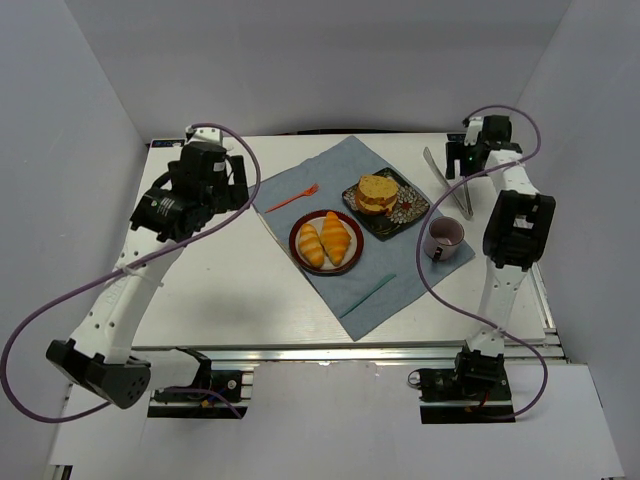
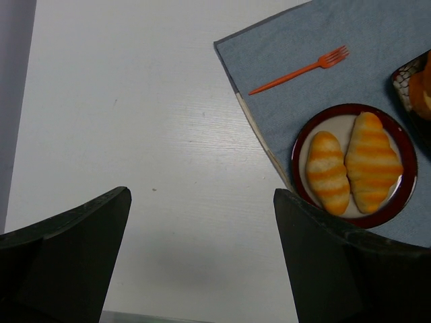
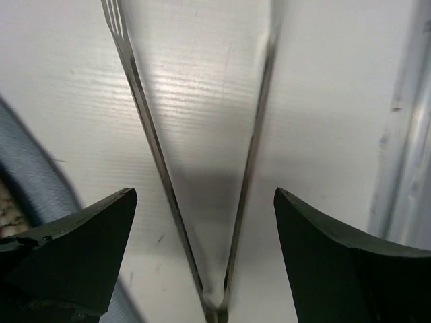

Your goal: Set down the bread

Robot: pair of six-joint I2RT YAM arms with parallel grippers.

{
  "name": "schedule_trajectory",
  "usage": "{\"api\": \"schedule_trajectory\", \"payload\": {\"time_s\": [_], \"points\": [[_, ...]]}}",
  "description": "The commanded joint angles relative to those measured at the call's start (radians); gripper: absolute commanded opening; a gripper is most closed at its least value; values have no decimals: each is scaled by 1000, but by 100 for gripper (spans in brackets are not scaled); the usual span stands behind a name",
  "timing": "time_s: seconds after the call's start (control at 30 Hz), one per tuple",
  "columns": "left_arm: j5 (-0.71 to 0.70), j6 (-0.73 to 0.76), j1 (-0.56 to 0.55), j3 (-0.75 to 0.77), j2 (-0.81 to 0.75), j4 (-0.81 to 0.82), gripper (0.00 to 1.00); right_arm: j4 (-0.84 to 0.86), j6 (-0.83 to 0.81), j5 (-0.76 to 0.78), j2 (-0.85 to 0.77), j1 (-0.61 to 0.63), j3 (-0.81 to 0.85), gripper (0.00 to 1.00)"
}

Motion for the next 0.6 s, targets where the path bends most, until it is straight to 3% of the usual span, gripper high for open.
{"api": "schedule_trajectory", "payload": {"time_s": [0.0, 0.1, 0.23, 0.43, 0.57], "points": [[30, -19, -5, -19, -93, 66, 98, -12, 121, 76, -211, 3, 117, 89], [25, -40, -3, -64, -154, 113, 98, -55, 306, 117, -364, 6, 83, 89], [-3, -59, -3, -93, -197, 105, 98, -70, 463, 72, -608, 31, -169, 89], [-29, -99, -3, -147, -282, 67, 98, -146, 489, 24, -987, 86, -533, 89], [13, -131, -3, -201, -348, 93, 98, -181, 485, 32, -1147, 86, -729, 89]]}}
